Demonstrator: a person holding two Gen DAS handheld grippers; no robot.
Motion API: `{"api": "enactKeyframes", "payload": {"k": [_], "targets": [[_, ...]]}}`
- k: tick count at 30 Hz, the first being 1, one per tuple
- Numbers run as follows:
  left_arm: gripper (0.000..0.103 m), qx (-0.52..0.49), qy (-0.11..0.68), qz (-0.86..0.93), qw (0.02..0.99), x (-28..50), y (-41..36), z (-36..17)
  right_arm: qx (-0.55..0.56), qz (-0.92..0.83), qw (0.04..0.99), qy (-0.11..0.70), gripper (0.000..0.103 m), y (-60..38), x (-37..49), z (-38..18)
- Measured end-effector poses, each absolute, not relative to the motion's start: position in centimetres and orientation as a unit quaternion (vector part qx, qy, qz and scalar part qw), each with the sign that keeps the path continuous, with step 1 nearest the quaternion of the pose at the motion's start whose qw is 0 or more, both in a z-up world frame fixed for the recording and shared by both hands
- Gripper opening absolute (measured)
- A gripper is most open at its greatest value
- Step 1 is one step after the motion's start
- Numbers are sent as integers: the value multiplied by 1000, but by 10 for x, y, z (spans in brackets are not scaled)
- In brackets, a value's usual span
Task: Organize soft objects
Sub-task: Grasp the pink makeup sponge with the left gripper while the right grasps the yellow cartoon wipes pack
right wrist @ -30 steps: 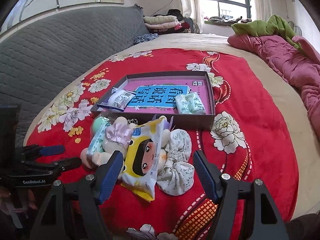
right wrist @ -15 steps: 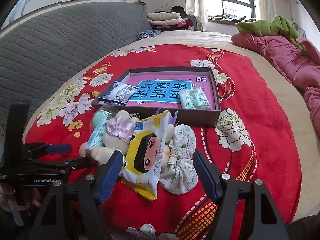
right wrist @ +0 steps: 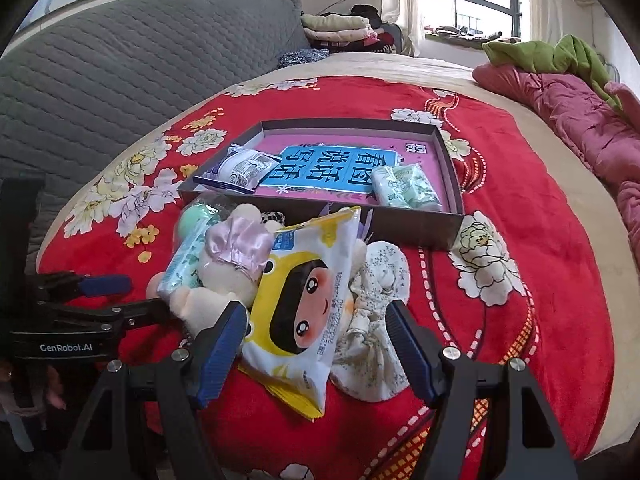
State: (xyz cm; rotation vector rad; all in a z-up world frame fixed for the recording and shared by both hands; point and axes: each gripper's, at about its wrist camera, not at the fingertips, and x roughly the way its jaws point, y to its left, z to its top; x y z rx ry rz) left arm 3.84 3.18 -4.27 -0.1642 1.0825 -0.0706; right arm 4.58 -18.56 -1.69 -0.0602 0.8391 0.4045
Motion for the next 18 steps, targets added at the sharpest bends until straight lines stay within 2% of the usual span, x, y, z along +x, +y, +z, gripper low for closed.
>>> {"api": "enactKeyframes", "payload": {"k": [12,18], "targets": [[76,-76,512,-42,854,50,27,-48,-39,209,897,388,20,-182,53,-16],[72,-95,509,-44,854,56,29,-52,-34,215,900,378,17,-187,56,-12]]}}
